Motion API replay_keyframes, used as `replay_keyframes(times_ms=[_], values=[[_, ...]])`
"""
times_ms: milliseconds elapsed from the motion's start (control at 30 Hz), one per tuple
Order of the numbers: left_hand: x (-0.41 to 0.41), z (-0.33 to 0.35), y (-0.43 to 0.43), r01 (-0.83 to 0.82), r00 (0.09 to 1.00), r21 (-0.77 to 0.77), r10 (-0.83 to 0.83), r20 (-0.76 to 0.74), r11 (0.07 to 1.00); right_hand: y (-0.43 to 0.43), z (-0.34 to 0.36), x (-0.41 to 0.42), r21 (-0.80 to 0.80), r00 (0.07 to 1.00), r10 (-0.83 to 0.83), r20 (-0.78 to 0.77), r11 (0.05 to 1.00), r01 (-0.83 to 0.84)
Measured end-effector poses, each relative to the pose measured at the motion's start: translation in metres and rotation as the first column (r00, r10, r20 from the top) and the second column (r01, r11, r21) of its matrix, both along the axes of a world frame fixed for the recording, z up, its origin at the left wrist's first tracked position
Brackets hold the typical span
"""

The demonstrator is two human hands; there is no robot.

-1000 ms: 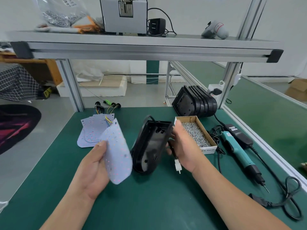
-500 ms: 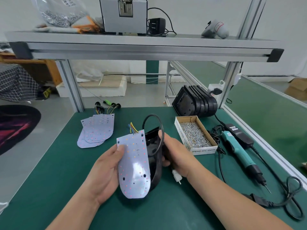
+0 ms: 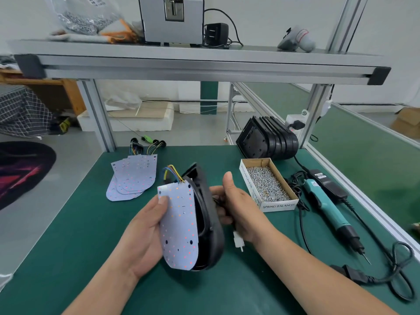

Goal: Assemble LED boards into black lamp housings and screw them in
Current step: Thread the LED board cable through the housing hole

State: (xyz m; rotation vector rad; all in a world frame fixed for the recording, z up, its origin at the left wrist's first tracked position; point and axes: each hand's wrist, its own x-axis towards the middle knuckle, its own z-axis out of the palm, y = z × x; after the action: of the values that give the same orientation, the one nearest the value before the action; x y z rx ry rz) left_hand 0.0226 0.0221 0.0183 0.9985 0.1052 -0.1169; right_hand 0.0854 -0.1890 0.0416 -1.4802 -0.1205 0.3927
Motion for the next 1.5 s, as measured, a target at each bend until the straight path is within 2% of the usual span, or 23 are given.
replay_keyframes(times_ms=[133, 233, 333, 367, 400, 433, 467, 500, 533, 567, 600, 633, 700, 733, 767, 900, 1033, 1100, 1233, 1433, 1500], values=[[0.0, 0.013, 0.013, -0.169, 0.983, -0.116, 0.176, 0.054, 0.979, -0.021, -0.007, 0.02, -0.052, 0.975, -0.19, 0.111, 0.979, 0.197], [-0.001, 0.016, 0.02, -0.185, 0.978, -0.21, 0.201, 0.059, 0.96, -0.03, -0.01, 0.026, 0.008, 0.936, -0.345, 0.069, 0.938, 0.346], [-0.002, 0.017, 0.014, -0.144, 0.986, -0.196, 0.157, 0.056, 0.97, -0.021, -0.011, 0.022, -0.019, 0.956, -0.282, 0.083, 0.958, 0.285], [-0.003, 0.015, 0.011, -0.126, 0.988, -0.178, 0.139, 0.063, 0.976, -0.019, -0.011, 0.019, -0.118, 0.959, -0.225, 0.171, 0.962, 0.247], [-0.003, 0.014, 0.009, -0.109, 0.99, -0.166, 0.122, 0.07, 0.98, -0.02, -0.012, 0.018, -0.292, 0.928, -0.142, 0.343, 0.923, 0.25], [-0.002, 0.014, 0.008, -0.09, 0.992, -0.161, 0.103, 0.073, 0.983, -0.02, -0.013, 0.018, -0.467, 0.842, -0.024, 0.54, 0.823, 0.323], [-0.002, 0.013, 0.007, -0.063, 0.995, -0.163, 0.075, 0.072, 0.985, -0.02, -0.015, 0.019, -0.566, 0.714, 0.108, 0.691, 0.695, 0.443], [-0.003, 0.013, 0.007, -0.035, 0.997, -0.163, 0.046, 0.064, 0.986, -0.018, -0.015, 0.021, -0.568, 0.591, 0.201, 0.782, 0.621, 0.54], [-0.003, 0.012, 0.007, -0.011, 0.999, -0.158, 0.019, 0.049, 0.987, -0.014, -0.014, 0.021, -0.533, 0.508, 0.242, 0.826, 0.629, 0.566], [-0.003, 0.012, 0.006, 0.017, 0.999, -0.144, -0.012, 0.035, 0.989, -0.009, -0.012, 0.019, -0.493, 0.469, 0.25, 0.847, 0.698, 0.519], [-0.004, 0.011, 0.004, 0.057, 0.998, -0.119, -0.053, 0.035, 0.991, -0.004, -0.012, 0.016, -0.465, 0.49, 0.241, 0.838, 0.786, 0.407], [-0.005, 0.01, 0.002, 0.1, 0.994, -0.089, -0.096, 0.045, 0.991, 0.001, -0.012, 0.011, -0.463, 0.57, 0.244, 0.784, 0.842, 0.277], [-0.007, 0.011, -0.002, 0.145, 0.988, -0.046, -0.142, 0.055, 0.988, 0.008, -0.019, 0.004, -0.446, 0.799, 0.246, 0.549, 0.895, 0.031], [-0.007, 0.011, -0.002, 0.15, 0.987, -0.044, -0.148, 0.06, 0.988, 0.009, -0.023, 0.004, -0.412, 0.861, 0.232, 0.453, 0.911, -0.028], [-0.008, 0.011, -0.002, 0.156, 0.986, -0.051, -0.152, 0.069, 0.987, 0.009, -0.026, 0.004, -0.403, 0.874, 0.226, 0.429, 0.914, -0.039], [-0.009, 0.014, -0.003, 0.075, 0.992, -0.058, -0.069, 0.108, 0.995, 0.002, -0.026, 0.01, -0.458, 0.813, 0.187, 0.552, 0.883, 0.108], [-0.007, 0.018, 0.001, -0.089, 0.985, -0.135, 0.107, 0.134, 0.987, -0.003, -0.029, 0.02, -0.544, 0.845, 0.151, 0.514, 0.819, 0.185], [-0.008, 0.021, 0.004, -0.133, 0.976, -0.124, 0.152, 0.156, 0.983, -0.006, -0.028, 0.023, -0.547, 0.856, 0.113, 0.504, 0.809, 0.215], [-0.01, 0.02, 0.0, -0.202, 0.955, -0.026, 0.203, 0.217, 0.979, -0.011, -0.026, 0.027, -0.496, 0.888, 0.059, 0.456, 0.846, 0.198], [-0.014, 0.017, -0.007, -0.115, 0.96, 0.009, 0.109, 0.259, 0.993, -0.001, -0.021, 0.026, -0.311, 0.944, 0.108, 0.312, 0.95, -0.006], [-0.016, 0.018, -0.011, -0.075, 0.954, 0.013, 0.068, 0.291, 0.997, 0.007, -0.019, 0.031, -0.228, 0.958, 0.057, 0.281, 0.974, 0.009]])
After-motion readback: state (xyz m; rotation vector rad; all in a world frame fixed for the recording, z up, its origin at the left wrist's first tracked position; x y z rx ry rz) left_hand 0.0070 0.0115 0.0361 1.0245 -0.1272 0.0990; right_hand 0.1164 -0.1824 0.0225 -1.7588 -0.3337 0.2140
